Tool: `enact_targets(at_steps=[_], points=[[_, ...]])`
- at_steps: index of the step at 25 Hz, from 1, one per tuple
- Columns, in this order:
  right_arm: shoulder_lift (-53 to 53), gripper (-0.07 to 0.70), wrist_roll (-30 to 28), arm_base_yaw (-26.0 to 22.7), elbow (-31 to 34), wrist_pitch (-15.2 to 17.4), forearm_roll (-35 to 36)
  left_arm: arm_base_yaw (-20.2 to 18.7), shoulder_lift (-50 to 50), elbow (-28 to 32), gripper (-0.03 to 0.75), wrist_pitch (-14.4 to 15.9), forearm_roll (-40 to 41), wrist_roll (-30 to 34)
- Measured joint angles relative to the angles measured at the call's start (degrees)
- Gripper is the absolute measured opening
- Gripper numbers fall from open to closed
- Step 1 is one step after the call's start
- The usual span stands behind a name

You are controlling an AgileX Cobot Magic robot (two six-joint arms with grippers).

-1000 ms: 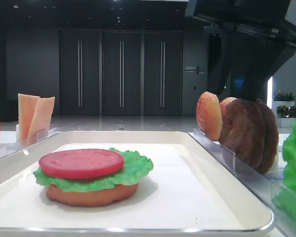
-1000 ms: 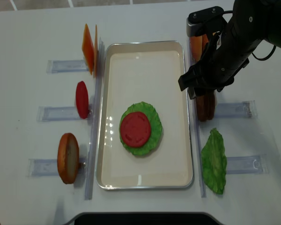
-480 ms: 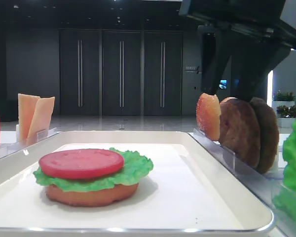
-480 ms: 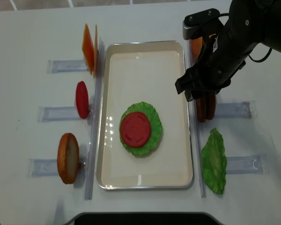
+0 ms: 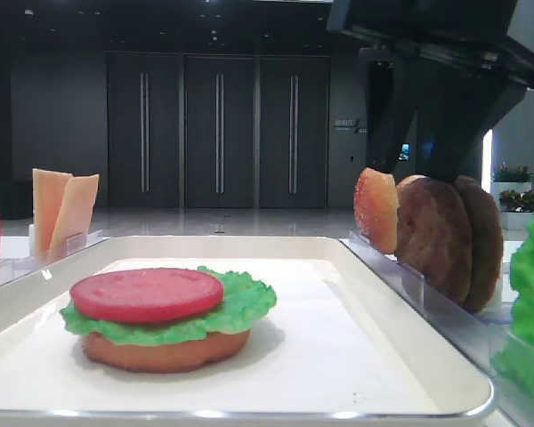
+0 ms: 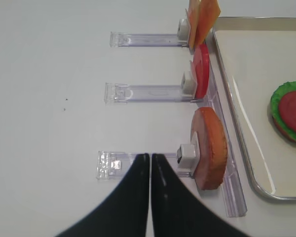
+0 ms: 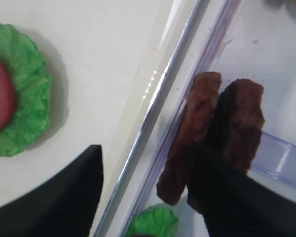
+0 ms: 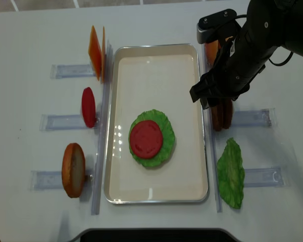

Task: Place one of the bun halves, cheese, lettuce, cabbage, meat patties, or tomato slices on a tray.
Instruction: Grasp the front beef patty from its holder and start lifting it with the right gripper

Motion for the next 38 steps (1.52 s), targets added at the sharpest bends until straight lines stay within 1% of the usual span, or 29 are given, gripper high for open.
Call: enact_targets(at_steps=[5, 10, 14, 25, 32, 34, 38], points=[[0.0, 0.411, -0.47, 0.0, 0.4, -0.18, -0.42, 0.0, 0.0, 0.0, -0.007, 0.0, 0.0, 0.0], [-0.05, 0.414, -0.78, 0.0, 1.95, -1.95, -0.42, 0.0, 0.0, 0.0, -0.007, 0.0, 0.0, 0.0], [0.1, 0.414, -0.78, 0.18, 3.13, -2.05, -0.42, 0.0, 0.0, 0.0, -0.007, 0.0, 0.0, 0.0], [0.1, 0.414, 0.0, 0.18, 3.9, -3.72, -0.36, 0.0, 0.0, 0.0, -0.007, 0.0, 0.0, 0.0], [0.1, 0.414, 1.14, 0.18, 3.97, -6.53, -0.36, 0.0, 0.0, 0.0, -0.007, 0.0, 0.0, 0.0], [0.1, 0.414, 1.88, 0.18, 3.97, -7.78, -0.36, 0.0, 0.0, 0.0, -0.007, 0.0, 0.0, 0.0], [0.1, 0.414, 2.82, 0.18, 3.97, -8.96, -1.44, 0.0, 0.0, 0.0, -0.007, 0.0, 0.0, 0.0]])
